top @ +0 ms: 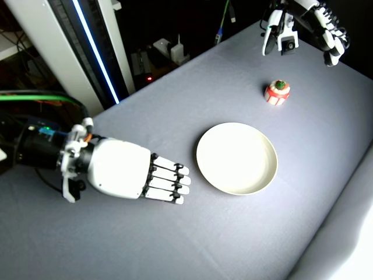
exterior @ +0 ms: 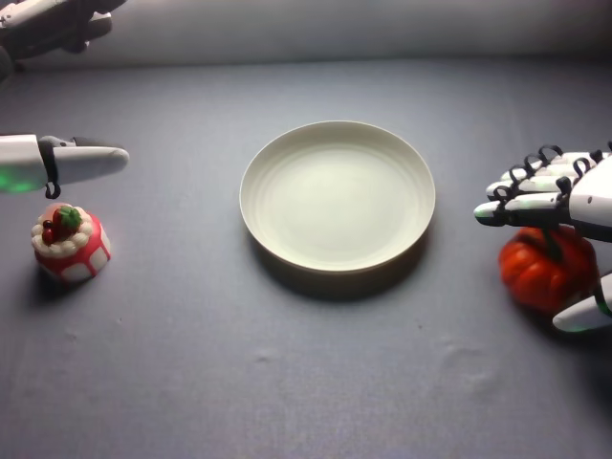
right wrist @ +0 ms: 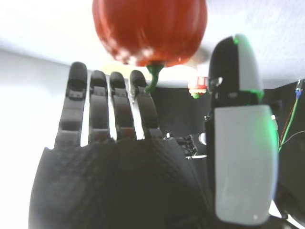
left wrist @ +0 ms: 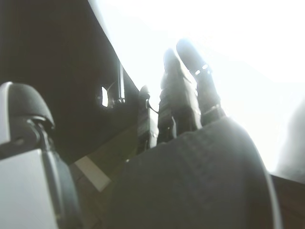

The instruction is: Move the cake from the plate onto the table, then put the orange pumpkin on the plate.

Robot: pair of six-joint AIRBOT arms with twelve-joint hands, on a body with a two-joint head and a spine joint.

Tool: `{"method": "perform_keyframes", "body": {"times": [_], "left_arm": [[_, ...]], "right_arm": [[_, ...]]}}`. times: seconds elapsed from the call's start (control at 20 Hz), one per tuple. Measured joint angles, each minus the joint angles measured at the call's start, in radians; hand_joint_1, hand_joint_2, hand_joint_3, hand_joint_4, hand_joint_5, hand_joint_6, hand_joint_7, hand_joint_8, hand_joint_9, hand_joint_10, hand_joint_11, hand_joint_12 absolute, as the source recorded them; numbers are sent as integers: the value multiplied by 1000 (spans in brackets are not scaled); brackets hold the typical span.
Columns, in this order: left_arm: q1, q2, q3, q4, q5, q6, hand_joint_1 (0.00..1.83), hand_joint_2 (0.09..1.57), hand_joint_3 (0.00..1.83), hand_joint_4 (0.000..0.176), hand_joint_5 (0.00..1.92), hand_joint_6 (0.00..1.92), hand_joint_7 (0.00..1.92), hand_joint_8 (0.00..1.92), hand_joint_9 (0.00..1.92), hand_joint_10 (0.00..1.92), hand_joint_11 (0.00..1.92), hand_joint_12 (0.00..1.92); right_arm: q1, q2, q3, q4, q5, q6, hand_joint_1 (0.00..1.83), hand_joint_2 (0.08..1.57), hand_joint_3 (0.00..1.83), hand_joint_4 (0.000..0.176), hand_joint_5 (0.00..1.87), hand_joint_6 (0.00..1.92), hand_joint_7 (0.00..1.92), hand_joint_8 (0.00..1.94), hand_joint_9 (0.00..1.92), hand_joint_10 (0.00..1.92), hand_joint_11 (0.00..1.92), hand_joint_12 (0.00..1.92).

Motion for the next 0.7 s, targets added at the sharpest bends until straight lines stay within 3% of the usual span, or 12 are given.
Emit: {"method": "perform_keyframes", "body": {"times": [0.1, 0.15, 0.2, 0.3, 0.35, 0.4, 0.45, 0.5, 0.55, 0.6, 0.65, 0.7], "left_arm": [[-5, 0, 0, 0, -6, 0, 844, 995, 2, 27, 263, 22, 219, 16, 333, 4, 0, 1295], [-5, 0, 0, 1, -7, 0, 851, 986, 0, 2, 214, 5, 233, 13, 325, 1, 0, 1286], [-5, 0, 0, 0, -5, 0, 849, 988, 0, 0, 222, 7, 243, 11, 289, 2, 0, 1246], [-6, 0, 0, 1, -6, 0, 878, 1012, 7, 23, 201, 24, 225, 14, 317, 15, 0, 1293], [-6, 0, 0, 0, -6, 0, 858, 1017, 6, 12, 243, 33, 272, 23, 357, 31, 0, 1418], [-6, 0, 0, -2, -5, 0, 875, 1024, 7, 11, 236, 26, 286, 24, 376, 38, 0, 1442], [-9, 0, 0, 2, -8, 0, 881, 1026, 8, 24, 208, 13, 278, 19, 375, 37, 0, 1447], [-10, 0, 0, 3, -7, 0, 877, 1036, 8, 8, 209, 10, 290, 16, 355, 27, 0, 1365], [-9, 0, 0, 2, -7, 0, 882, 1043, 4, 20, 271, 19, 352, 17, 329, 15, 0, 1340], [-10, 0, 0, 2, -7, 0, 883, 1039, 1, 40, 194, 3, 327, 3, 349, 22, 0, 1368], [-11, 0, 0, 2, -7, 0, 888, 1051, 4, 35, 199, 7, 315, 1, 351, 21, 0, 1390], [-11, 0, 0, 2, -7, 0, 909, 1053, 3, 38, 228, 18, 320, 3, 362, 25, 0, 1398]], "right_arm": [[-8, -7, 10, 13, 2, 0, 820, 1019, 1, 0, 182, 0, 34, 1, 2, 3, 0, 8], [-12, -8, 11, 16, 3, 0, 842, 1021, 1, 0, 187, 3, 34, 1, 0, 0, 0, 2], [-20, -12, 16, 17, -2, 0, 845, 1019, 0, 0, 192, 4, 43, 4, 5, 2, 21, 11], [-34, -24, 23, 24, -14, 0, 832, 989, 2, 0, 277, 10, 156, 8, 115, 13, 0, 565], [-37, -26, 28, 31, -14, 3, 844, 973, 0, 0, 327, 16, 223, 13, 190, 34, 0, 842], [-37, -27, 32, 31, -13, 3, 912, 996, 2, 0, 451, 32, 479, 51, 449, 174, 29, 1338], [-37, -31, 39, 36, -11, 3, 1033, 1023, 4, 0, 659, 132, 771, 268, 642, 746, 334, 1533], [-37, -33, 42, 39, -9, 4, 1098, 1032, 2, 0, 739, 290, 797, 692, 698, 1142, 493, 1649], [-36, -33, 43, 39, -1, 5, 1113, 1152, 14, 0, 803, 1044, 809, 1306, 796, 1636, 754, 1867], [-36, -34, 44, 39, 0, 5, 1119, 1184, 9, 0, 807, 1220, 821, 1589, 889, 1814, 928, 1910], [-36, -34, 44, 38, 1, 5, 1131, 1166, 0, 0, 866, 1185, 957, 1559, 1061, 1756, 1074, 1916], [-36, -34, 44, 38, 0, 5, 1218, 1184, 7, 0, 781, 1165, 924, 1429, 1017, 1765, 1043, 1920]]}}
